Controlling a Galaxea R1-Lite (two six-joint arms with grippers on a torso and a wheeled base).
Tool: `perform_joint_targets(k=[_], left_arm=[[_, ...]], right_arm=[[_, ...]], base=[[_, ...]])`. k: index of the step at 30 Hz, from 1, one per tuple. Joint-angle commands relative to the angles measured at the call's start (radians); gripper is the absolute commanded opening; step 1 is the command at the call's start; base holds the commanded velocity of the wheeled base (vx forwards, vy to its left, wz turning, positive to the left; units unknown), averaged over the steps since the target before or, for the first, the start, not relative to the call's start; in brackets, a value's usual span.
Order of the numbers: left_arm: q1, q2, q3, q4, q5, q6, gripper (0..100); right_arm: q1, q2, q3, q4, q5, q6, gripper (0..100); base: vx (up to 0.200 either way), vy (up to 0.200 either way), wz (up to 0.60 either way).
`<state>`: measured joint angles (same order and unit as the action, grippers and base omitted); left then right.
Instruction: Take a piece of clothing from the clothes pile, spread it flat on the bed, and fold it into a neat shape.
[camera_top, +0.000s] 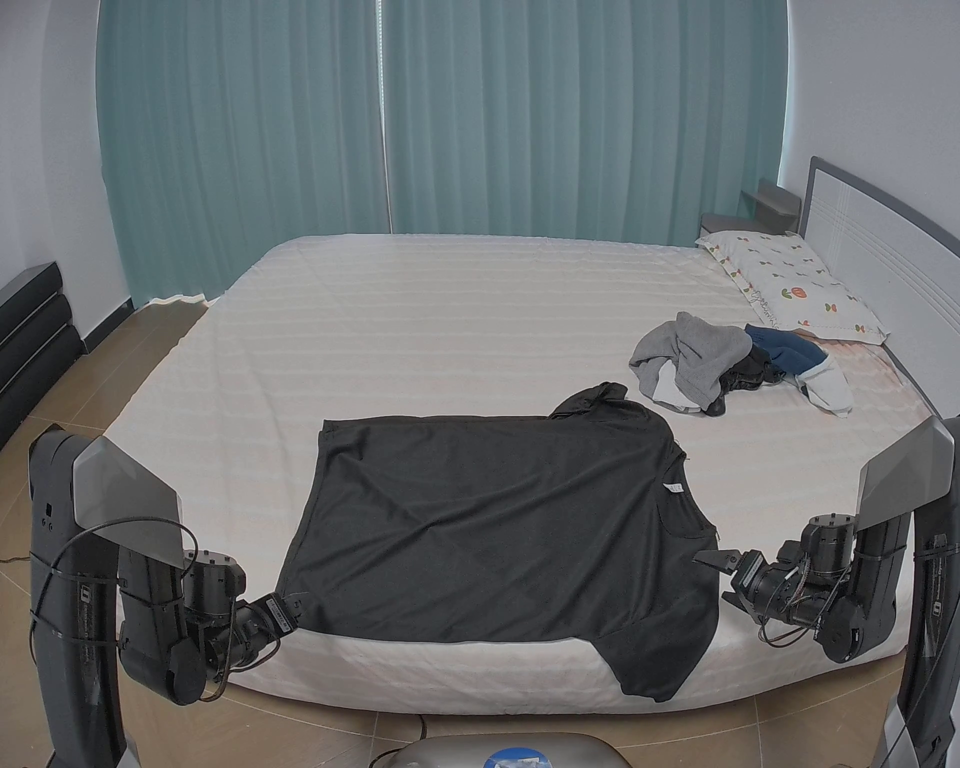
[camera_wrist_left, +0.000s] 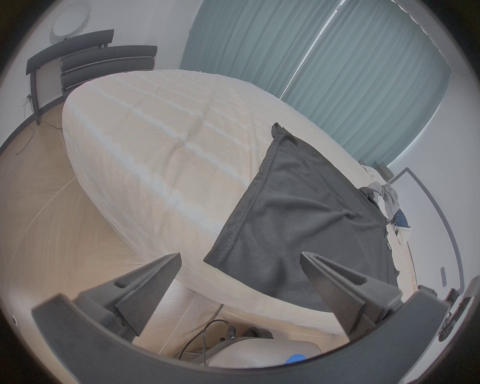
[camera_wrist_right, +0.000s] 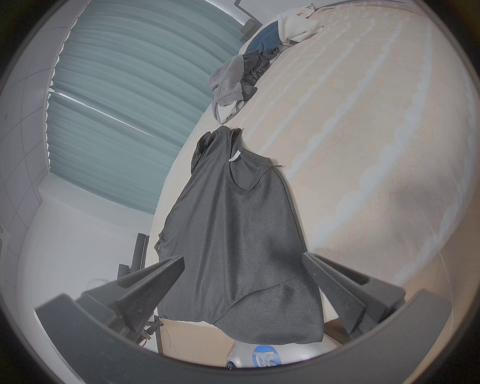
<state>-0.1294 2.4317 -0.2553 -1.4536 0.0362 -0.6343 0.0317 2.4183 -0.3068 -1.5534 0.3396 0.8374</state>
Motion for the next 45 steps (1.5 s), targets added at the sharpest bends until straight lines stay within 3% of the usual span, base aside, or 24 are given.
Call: perform_joint_targets(k=[1,13,24,25,32,45], left_arm=[[-0.007,0.032,-0.002,-0.001,0.002,0.005,100],[-0.013,0.072,-0.056,-0.002,0.001,0.076,100],[-0.013,0.075,-0.078,-0.001,-0.002,0.070,100],[-0.013,0.076,-0.079,-0.002,0.002,0.071,0],[-0.013,0.075,-0.059,-0.007,0.082,0.036,0],[-0.019,0.067,-0.010,-0.113,0.085,-0.002,0]], right_arm=[[0.002,0.007,0.002,-0.013,-0.001,0.000,100],[0.002,0.007,0.000,-0.013,0.001,0.000,100],[0.004,0.008,0.000,-0.013,-0.001,0.000,100],[0.005,0.008,0.000,-0.013,-0.001,0.000,100],[0.004,0.007,0.000,-0.013,-0.001,0.000,100],[-0.009,-0.038,0.003,-0.013,-0.016,-0.004,100]], base=[[0.000,0.000,0.00],[0.000,0.000,0.00],[0.000,0.000,0.00],[0.000,0.000,0.00],[0.000,0.000,0.00],[0.000,0.000,0.00]])
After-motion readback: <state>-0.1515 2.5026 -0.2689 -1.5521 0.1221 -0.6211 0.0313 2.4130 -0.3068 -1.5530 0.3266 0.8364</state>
